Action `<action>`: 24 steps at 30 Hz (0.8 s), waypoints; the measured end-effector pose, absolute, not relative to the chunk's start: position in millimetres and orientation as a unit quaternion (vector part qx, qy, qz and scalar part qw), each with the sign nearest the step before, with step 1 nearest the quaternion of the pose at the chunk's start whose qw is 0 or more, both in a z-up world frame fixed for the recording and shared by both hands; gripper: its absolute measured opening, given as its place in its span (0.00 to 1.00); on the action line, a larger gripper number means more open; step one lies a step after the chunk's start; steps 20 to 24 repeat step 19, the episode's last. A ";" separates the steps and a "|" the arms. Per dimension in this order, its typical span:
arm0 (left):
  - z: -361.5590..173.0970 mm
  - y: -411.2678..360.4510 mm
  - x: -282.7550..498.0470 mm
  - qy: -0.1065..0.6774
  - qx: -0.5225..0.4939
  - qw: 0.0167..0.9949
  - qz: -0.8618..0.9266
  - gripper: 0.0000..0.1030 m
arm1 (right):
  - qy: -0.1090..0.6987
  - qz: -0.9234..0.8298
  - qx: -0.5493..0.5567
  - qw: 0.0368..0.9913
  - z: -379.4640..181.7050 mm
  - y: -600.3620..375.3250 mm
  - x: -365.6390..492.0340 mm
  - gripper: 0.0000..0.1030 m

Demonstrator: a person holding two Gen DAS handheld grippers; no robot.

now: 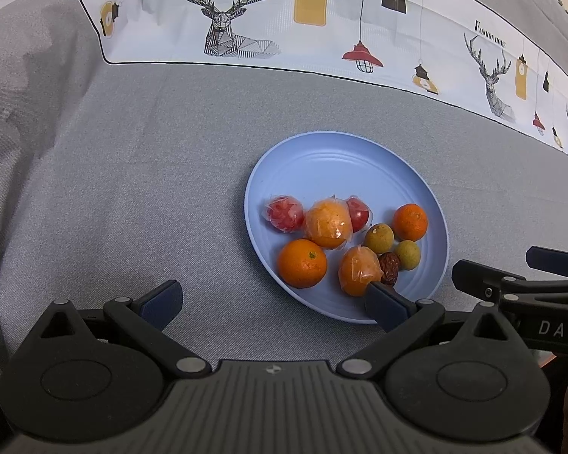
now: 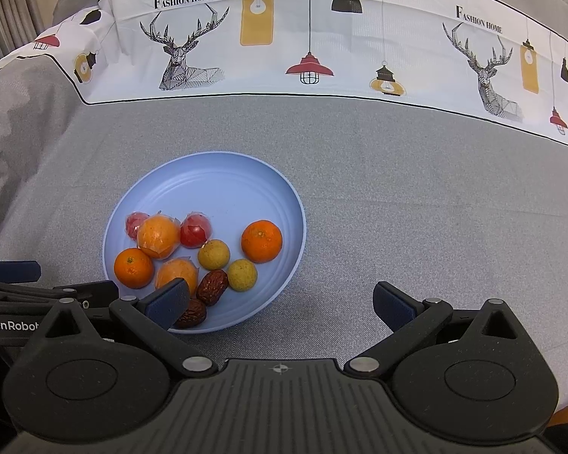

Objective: Organize fruits

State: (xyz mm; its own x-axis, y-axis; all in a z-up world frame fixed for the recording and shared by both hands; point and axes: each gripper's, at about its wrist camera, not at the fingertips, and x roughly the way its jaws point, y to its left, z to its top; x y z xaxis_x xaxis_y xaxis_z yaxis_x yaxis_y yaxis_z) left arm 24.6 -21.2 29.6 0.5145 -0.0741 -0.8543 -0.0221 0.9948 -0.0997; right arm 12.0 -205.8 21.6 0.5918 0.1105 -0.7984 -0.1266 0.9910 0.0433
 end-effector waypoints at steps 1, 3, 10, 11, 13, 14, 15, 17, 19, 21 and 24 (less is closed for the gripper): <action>29.5 -21.1 24.7 0.492 -0.049 0.869 -0.015 0.99 | 0.446 0.067 -0.008 0.892 21.9 -206.2 11.9 0.99; 29.4 -21.2 24.8 0.493 -0.048 0.868 -0.016 0.99 | 0.446 0.067 -0.005 0.892 22.9 -206.4 11.8 0.99; 23.0 -24.4 28.4 0.507 -0.043 0.861 -0.016 1.00 | 0.446 0.071 0.001 0.892 24.9 -206.6 13.0 0.99; 21.9 -24.6 29.0 0.508 -0.043 0.860 -0.016 1.00 | 0.446 0.072 0.001 0.892 25.3 -206.4 13.5 0.99; 20.7 -25.0 29.9 0.510 -0.045 0.859 -0.018 1.00 | 0.446 0.071 0.004 0.892 25.7 -206.6 14.0 0.99; 20.1 -25.0 30.2 0.510 -0.046 0.859 -0.019 1.00 | 0.447 0.071 0.006 0.892 25.7 -207.5 14.3 0.99; 19.5 -25.0 30.5 0.511 -0.046 0.858 -0.019 1.00 | 0.447 0.071 0.008 0.892 25.6 -208.3 14.7 0.99; 18.9 -24.9 30.9 0.511 -0.047 0.858 -0.018 1.00 | 0.447 0.069 0.014 0.892 25.1 -210.6 15.6 0.99; 18.1 -23.8 32.2 0.513 -0.050 0.857 -0.017 1.00 | 0.445 0.065 0.023 0.893 25.2 -214.3 17.5 0.99; 18.1 -23.8 32.2 0.513 -0.050 0.857 -0.017 1.00 | 0.445 0.065 0.023 0.893 25.2 -214.3 17.5 0.99; 18.1 -23.8 32.2 0.513 -0.050 0.857 -0.017 1.00 | 0.445 0.065 0.023 0.893 25.2 -214.3 17.5 0.99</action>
